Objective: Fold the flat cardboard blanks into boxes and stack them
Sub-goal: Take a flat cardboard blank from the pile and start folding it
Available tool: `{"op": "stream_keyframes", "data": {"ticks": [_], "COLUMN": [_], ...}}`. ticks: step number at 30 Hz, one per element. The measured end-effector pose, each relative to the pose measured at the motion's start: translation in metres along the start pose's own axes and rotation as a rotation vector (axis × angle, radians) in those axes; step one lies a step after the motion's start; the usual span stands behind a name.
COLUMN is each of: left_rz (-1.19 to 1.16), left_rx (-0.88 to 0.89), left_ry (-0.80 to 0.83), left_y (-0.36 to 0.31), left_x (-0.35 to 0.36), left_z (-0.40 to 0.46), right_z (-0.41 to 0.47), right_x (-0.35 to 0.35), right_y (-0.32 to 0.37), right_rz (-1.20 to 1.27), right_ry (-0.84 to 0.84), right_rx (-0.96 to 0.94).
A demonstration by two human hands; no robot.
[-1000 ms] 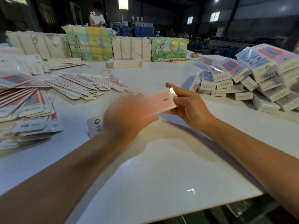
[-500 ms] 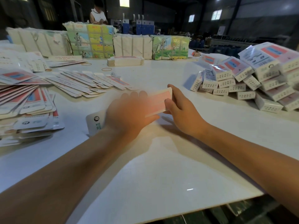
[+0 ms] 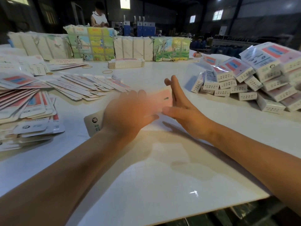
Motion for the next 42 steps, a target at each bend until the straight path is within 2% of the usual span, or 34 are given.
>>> {"op": "stream_keyframes", "data": {"ticks": [2,4,7,11,19,23,28,31,38,42], "left_rz": [-0.098,-0.128,-0.064,-0.064,-0.105,-0.08,-0.135,-0.139,-0.08,-0.182], "left_rx": [-0.006,-0.015,-0.006,0.021,0.044,0.042,-0.026,-0.056,-0.032,-0.005], "left_ry": [0.016,0.012,-0.028,-0.046,-0.024,-0.016,0.045,0.096,0.108,0.097], "left_y": [0.0,0.0,-0.001,-0.003,-0.001,-0.005,-0.004,0.0,-0.003,0.005], "left_x": [-0.001,-0.002,-0.002,-0.001,-0.001,-0.002,-0.004,-0.002,-0.003,0.009], "left_z": [0.0,0.001,-0.001,-0.002,-0.003,-0.003,-0.001,-0.001,-0.001,-0.003], "right_z": [0.004,0.005,0.002,-0.003,-0.003,-0.002,0.003,0.001,-0.004,-0.003], "right_x": [-0.002,-0.005,0.0,0.003,0.0,0.002,0.0,-0.005,-0.006,-0.009], "right_y": [0.003,0.001,-0.007,-0.011,-0.004,-0.007,-0.007,-0.006,0.001,0.0], "right_rz": [0.087,0.049,-0.082,-0.145,0.03,-0.21,-0.172,-0.382,-0.719,-0.918], "right_ry": [-0.078,-0.131,-0.036,-0.015,0.095,0.043,-0.255,-0.36,-0.299,-0.159], "right_rx": [0.003,-0.002,0.004,0.0,0.046,-0.028,-0.025,-0.065,-0.266,-0.219]}}
Point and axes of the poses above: each hand's wrist, its own z-axis towards the middle knuckle, its own x-axis out of the palm, y = z × x, the point moved 3 cm from there along z, towards the middle knuckle, and after that the axes turned 11 degrees about z, right-handed, at the moved point
